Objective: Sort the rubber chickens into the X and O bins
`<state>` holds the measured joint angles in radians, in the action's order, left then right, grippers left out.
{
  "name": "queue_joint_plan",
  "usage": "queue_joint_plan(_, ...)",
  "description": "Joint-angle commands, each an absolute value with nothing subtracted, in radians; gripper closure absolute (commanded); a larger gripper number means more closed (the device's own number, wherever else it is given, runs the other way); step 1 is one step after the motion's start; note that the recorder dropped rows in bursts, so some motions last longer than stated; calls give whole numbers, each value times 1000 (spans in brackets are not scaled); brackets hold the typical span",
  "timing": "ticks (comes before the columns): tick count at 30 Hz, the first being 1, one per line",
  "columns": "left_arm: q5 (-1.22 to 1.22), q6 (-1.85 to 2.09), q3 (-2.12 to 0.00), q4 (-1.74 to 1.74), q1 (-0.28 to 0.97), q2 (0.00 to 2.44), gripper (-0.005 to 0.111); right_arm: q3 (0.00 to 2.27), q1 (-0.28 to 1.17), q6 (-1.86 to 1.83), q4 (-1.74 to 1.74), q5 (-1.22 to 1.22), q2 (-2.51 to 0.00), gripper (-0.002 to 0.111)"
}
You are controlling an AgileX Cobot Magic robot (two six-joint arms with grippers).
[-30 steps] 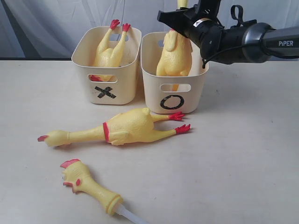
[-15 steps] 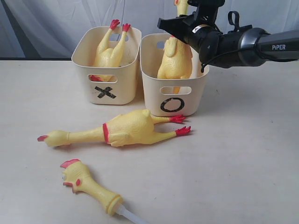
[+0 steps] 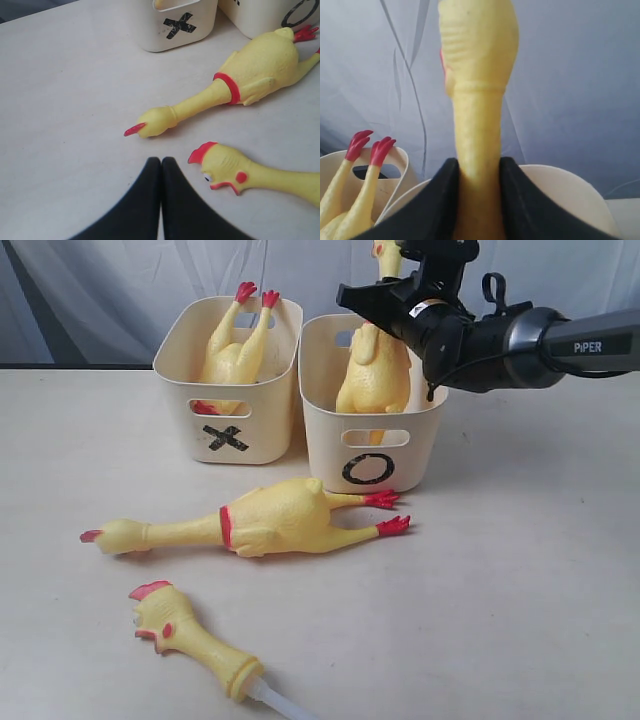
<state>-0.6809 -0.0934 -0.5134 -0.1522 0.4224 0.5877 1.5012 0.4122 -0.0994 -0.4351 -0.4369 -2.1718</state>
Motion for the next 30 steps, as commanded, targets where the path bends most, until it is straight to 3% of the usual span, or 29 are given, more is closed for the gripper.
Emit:
queue_joint_plan(1, -680, -93, -508, -139, 423, 582, 107, 1500, 409, -105, -434, -451, -2172, 67)
queue_joint_plan(5, -680, -93, -508, -139, 423, 582, 107, 1500, 409, -105, -434, -451, -2170, 62)
queue_joint_plan(17, -680, -93, -508, -139, 423, 582, 107, 1500, 409, -101, -434, -407, -2107, 62)
queue_joint_plan(22, -680, -93, -508, -139, 423, 582, 107, 1500, 409, -101, -373, -263, -2034, 63)
queue_joint_plan(26, -680, -93, -508, -127, 423, 582, 107, 1500, 409, -101, -252, -66, -1936, 79)
queue_joint_plan(30, -675, -93, -508, -109, 423, 582, 107, 1500, 423, -104, -237, 93, -1821, 108)
